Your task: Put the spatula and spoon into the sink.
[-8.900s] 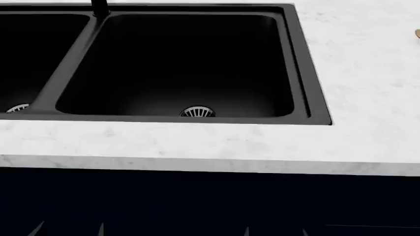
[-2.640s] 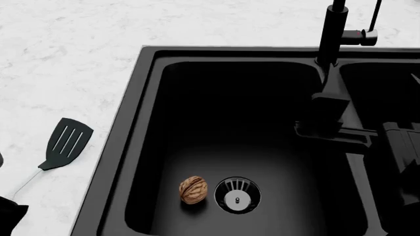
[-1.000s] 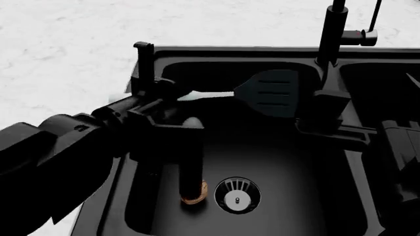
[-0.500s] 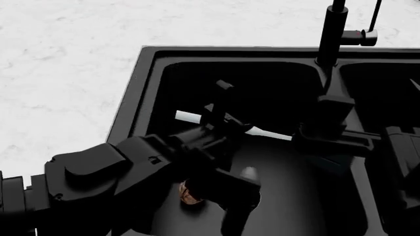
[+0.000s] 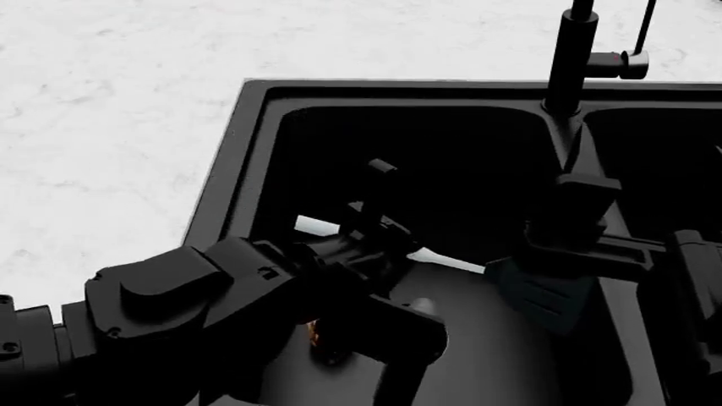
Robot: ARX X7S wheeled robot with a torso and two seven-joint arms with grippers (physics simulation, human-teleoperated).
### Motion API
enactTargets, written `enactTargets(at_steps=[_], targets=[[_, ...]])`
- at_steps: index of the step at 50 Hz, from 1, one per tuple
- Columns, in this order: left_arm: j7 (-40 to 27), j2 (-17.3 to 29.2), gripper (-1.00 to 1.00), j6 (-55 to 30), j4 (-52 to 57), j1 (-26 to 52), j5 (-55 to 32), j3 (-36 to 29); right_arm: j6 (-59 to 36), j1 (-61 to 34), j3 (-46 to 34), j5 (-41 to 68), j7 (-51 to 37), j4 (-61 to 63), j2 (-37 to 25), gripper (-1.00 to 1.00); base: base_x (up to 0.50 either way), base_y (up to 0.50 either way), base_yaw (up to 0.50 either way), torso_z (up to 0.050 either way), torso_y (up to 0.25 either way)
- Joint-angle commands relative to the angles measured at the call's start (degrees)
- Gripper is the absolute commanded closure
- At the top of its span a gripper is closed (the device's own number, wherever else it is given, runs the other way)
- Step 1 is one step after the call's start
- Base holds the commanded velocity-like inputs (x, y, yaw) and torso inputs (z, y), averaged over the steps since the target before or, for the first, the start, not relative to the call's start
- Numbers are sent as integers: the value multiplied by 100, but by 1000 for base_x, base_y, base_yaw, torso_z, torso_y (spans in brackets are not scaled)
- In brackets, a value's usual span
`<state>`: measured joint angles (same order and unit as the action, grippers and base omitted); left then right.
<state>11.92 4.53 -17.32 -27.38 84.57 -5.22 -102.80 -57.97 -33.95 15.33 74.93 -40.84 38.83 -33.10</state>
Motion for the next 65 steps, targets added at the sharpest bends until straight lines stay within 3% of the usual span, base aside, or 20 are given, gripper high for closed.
enactTargets(at_steps=[1,2,3,20,30,36,38,41,45,46,49,50,53,55,60,65], targets=[[421,-39,100,-356,131,-13,-135,220,-15,97,174,-54,117,87,84,-100,0,0,0,0,0],[352,-74,100,-426,61,-7,-109,242,-15,97,187,-37,101,93,77,-100,0,0,0,0,0],[345,4,-100,-369,222,9,-62,200,-15,91,185,-28,90,94,77,-100,0,0,0,0,0],[759,435,-100,-697,941,447,-421,517,33,83,130,-35,95,87,76,-100,0,0,0,0,0],[1281,1630,-100,-1359,2228,1851,-911,1283,73,104,170,5,102,107,40,-100,0,0,0,0,0],[1391,2547,-100,-2409,3066,2509,-2285,2660,-14,-77,39,104,15,82,15,-100,0,0,0,0,0],[1036,3001,-100,-2691,3629,2284,-2960,3242,4,-26,76,125,8,120,10,-100,0,0,0,0,0],[-45,3341,-100,-2949,4086,1744,-4044,4328,-8,-34,89,210,-48,161,-5,-100,0,1,0,0,0],[-2797,3585,-100,-3241,4331,787,-5597,6003,-68,-106,76,366,-182,199,-54,-100,0,0,0,0,0],[-3392,3657,-100,-3405,4473,604,-6295,6289,-59,-87,82,364,-180,214,-49,-100,0,0,0,0,0],[-5466,4030,-100,-3103,5660,-361,-7225,6954,-50,-26,106,387,-199,252,-58,-100,0,0,0,0,0],[-6024,4140,-100,-2812,5954,-800,-7156,7117,-66,-41,110,427,-234,287,-86,-100,0,0,0,0,0],[-6374,4341,-100,-1674,6127,-2245,-7444,7755,-87,-61,114,524,-311,367,-121,-100,0,0,0,0,0],[-6213,4483,-100,-1000,6386,-3135,-6803,7968,-96,-44,61,435,-266,415,-127,-100,0,0,0,0,0],[-6387,4713,-100,-578,6558,-4060,-6416,8115,-142,86,-46,122,-161,459,-210,-100,0,0,0,0,0],[-6132,4714,-100,-142,6623,-4902,-5841,8023,-42,178,-356,-450,178,440,-150,-100,0,0,0,0,0]])
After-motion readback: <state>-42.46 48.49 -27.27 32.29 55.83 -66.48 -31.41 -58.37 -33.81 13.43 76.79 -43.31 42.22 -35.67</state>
